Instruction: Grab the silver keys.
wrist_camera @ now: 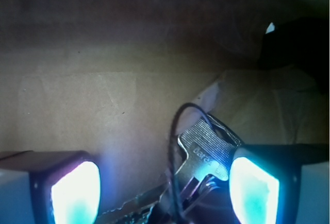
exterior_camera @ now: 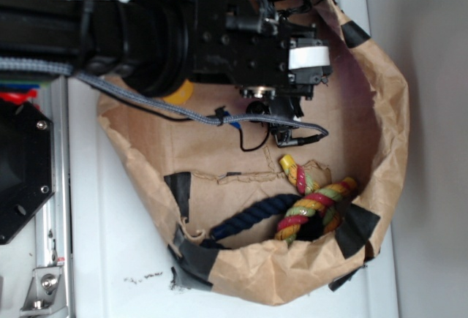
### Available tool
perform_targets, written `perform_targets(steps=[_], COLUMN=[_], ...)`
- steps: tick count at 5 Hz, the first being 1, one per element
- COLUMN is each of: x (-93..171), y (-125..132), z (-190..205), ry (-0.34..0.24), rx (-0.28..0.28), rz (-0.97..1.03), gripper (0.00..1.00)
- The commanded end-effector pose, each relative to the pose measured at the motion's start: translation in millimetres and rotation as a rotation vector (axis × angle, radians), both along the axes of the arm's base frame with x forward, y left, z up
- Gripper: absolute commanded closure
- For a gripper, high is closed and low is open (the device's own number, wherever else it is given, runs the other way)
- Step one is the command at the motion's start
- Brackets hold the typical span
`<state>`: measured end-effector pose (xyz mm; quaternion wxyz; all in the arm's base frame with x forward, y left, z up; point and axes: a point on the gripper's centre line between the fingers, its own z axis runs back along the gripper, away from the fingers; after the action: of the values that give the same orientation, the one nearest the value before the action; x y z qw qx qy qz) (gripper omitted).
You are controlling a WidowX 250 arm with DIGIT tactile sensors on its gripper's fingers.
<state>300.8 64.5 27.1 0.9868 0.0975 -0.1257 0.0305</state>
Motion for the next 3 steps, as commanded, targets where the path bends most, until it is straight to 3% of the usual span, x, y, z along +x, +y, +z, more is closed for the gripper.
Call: perform_targets(steps=[1, 3], x=[1.4, 0.8], y=[3.0, 3.3], z=[10.5, 12.5], ry=[-0.048, -0.045], rx=[0.005, 0.006], rz=[0.012, 0.009], gripper=[1.00, 1.00])
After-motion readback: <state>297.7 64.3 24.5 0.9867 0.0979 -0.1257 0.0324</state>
